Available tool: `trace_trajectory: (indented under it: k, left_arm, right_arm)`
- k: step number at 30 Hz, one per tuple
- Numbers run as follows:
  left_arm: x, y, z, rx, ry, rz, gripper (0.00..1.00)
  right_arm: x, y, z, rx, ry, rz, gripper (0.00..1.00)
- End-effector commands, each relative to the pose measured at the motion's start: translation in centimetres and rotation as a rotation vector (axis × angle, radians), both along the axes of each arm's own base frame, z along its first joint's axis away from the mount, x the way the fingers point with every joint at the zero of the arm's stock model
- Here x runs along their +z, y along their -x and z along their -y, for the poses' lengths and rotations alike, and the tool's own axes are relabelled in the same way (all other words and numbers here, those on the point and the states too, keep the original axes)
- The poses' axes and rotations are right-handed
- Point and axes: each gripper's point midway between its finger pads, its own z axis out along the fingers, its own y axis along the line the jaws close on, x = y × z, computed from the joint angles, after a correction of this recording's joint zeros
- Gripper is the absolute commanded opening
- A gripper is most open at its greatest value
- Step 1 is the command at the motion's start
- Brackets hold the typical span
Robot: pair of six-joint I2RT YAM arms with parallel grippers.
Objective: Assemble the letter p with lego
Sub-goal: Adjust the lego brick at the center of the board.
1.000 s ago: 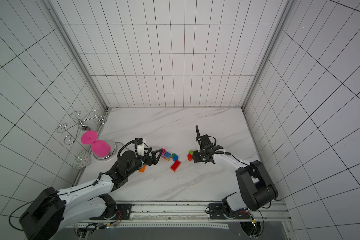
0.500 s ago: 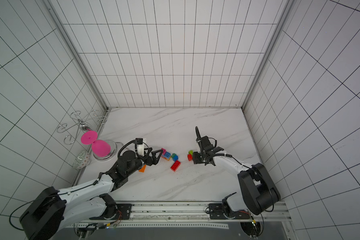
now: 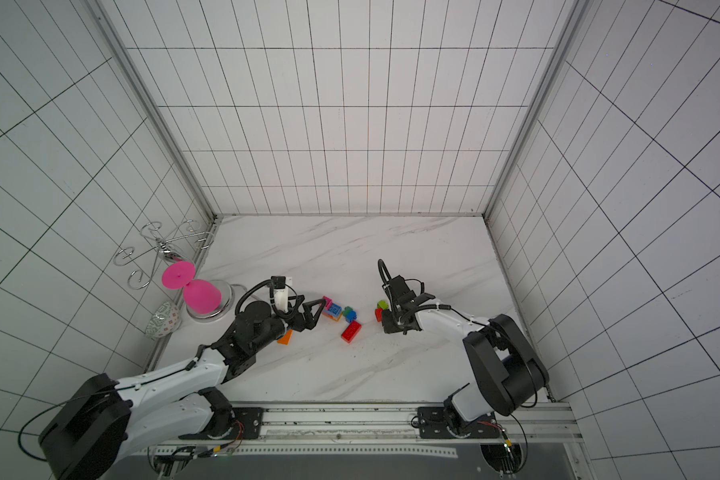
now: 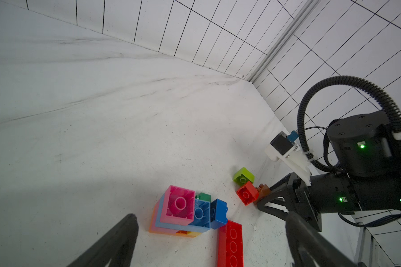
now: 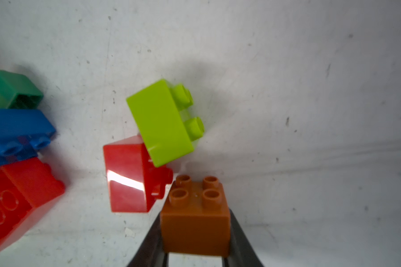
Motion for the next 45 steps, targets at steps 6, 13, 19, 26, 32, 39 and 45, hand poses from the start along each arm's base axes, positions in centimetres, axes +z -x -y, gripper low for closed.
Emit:
trace_trajectory:
  k: [6,13,19,26,32,39,45]
  left_arm:
    - [1.3,-0.3,-0.2,0.015,0.015,0.024,0.98]
    - [1.4,-0.3,-0.4,0.024,0.015,0.027,0.98]
    - [1.6,-0.2,-0.8,0.039,0.018,0.040,0.98]
    - [2.0,-0.1,-1.0,0.045,0.024,0.050,0.98]
    - [2.1,-0.1,-1.1,0.047,0.023,0.054,0.98]
    - [2.1,-0.2,-1.2,0.051,0.022,0.058,0.98]
    - [2.2,-0.1,-0.9,0.040,0.031,0.056,0.98]
  right_arm:
    - [2.1,2.0,0.5,-0.026,0.038,-0.085,0.21]
    - [3.8,8.6,0.7,0.029,0.043,-0.429,0.21]
    - [4.0,11.5,1.6,0.063,0.105,-0.608,0.22]
    - [3.0,12.9,0.6,0.121,0.128,-0.759,0.22]
    - [1.0,12.2,0.0,0.148,0.184,-0.826,0.24]
    - [0.8,10.5,-1.0,0.175,0.206,-0.791,0.47]
    - [2.3,8.6,-1.6,0.173,0.194,-0.670,0.65]
